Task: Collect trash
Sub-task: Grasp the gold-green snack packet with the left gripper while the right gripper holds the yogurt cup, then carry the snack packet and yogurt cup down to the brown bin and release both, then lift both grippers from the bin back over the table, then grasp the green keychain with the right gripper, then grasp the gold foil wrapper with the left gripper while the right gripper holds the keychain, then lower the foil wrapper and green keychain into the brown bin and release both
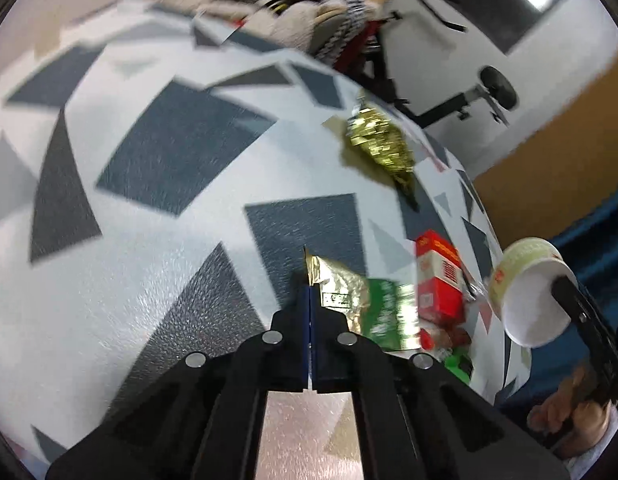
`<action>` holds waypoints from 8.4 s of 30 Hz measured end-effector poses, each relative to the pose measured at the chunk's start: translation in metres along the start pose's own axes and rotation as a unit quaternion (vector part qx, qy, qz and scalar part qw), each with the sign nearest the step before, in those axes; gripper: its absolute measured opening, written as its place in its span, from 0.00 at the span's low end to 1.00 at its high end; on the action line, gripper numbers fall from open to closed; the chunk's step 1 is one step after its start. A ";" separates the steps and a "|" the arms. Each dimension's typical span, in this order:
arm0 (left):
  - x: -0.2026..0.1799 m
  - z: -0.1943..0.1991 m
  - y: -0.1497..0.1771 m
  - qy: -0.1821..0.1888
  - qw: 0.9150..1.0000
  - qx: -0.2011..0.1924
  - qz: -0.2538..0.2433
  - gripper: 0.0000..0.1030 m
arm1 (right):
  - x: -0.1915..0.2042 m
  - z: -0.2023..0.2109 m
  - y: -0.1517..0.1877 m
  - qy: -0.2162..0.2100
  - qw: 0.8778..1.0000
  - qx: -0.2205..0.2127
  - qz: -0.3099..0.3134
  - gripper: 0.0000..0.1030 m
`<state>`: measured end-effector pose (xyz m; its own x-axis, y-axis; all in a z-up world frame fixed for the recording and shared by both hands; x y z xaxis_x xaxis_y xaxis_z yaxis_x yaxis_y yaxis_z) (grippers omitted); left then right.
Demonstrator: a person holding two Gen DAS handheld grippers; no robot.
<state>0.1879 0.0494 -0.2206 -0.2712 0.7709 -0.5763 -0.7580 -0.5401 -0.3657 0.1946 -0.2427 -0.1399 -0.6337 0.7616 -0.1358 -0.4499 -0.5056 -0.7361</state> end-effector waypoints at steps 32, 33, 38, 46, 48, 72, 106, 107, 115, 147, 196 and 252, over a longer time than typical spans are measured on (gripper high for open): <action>-0.009 0.095 0.162 0.015 0.984 0.075 -0.162 0.01 | 0.067 0.100 0.067 -0.009 0.999 -0.026 -0.022 0.53; -0.008 0.089 0.166 0.011 0.983 0.080 -0.165 0.01 | 0.067 0.100 0.070 -0.009 0.999 -0.024 -0.023 0.53; -0.008 0.061 0.177 0.003 0.978 0.102 -0.180 0.13 | 0.064 0.097 0.083 -0.007 0.999 -0.014 -0.043 0.53; -0.007 0.069 0.162 -0.013 0.979 0.054 -0.195 0.63 | 0.070 0.092 0.098 -0.016 0.999 0.002 -0.046 0.53; -0.005 0.075 0.159 -0.023 0.979 0.039 -0.201 0.69 | 0.073 0.089 0.100 -0.021 0.999 0.007 -0.048 0.53; 0.026 0.120 0.133 -0.090 0.974 -0.068 -0.198 0.92 | 0.162 -0.011 0.141 -0.137 0.979 0.142 -0.051 0.53; -0.011 0.137 0.085 -0.103 0.959 -0.142 -0.222 0.95 | 0.071 0.033 0.065 0.005 0.997 0.074 0.018 0.95; -0.012 0.137 0.084 -0.101 0.960 -0.143 -0.220 0.95 | 0.069 0.034 0.065 0.005 0.997 0.073 0.018 0.95; -0.014 0.133 0.071 -0.098 0.961 -0.149 -0.212 0.95 | 0.049 0.031 0.066 0.001 0.997 0.079 0.003 0.95; -0.005 0.076 0.055 -0.088 0.972 -0.100 -0.195 0.95 | 0.049 -0.052 0.080 -0.045 0.991 0.125 -0.016 0.46; -0.051 -0.142 -0.130 0.059 0.987 0.077 0.125 0.29 | -0.086 -0.025 0.042 0.019 0.997 0.014 -0.078 0.42; 0.007 0.116 0.163 0.020 0.965 0.063 -0.253 0.07 | 0.073 0.073 0.087 -0.035 0.999 0.026 -0.024 0.42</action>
<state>-0.0065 0.0060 -0.1993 0.1735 0.9103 -0.3759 -0.8538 -0.0512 -0.5181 0.0631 -0.2607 -0.1657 -0.6523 0.7561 -0.0523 -0.5125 -0.4908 -0.7046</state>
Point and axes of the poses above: each gripper's, at about its wrist camera, not at the fingertips, and z roughly against the way its jaws point, x to its left, y to its underside, the point moved 1 cm from there along -z, roughly the way its jaws point, and after that the axes turned 15 degrees about z, right-handed, at the moved point
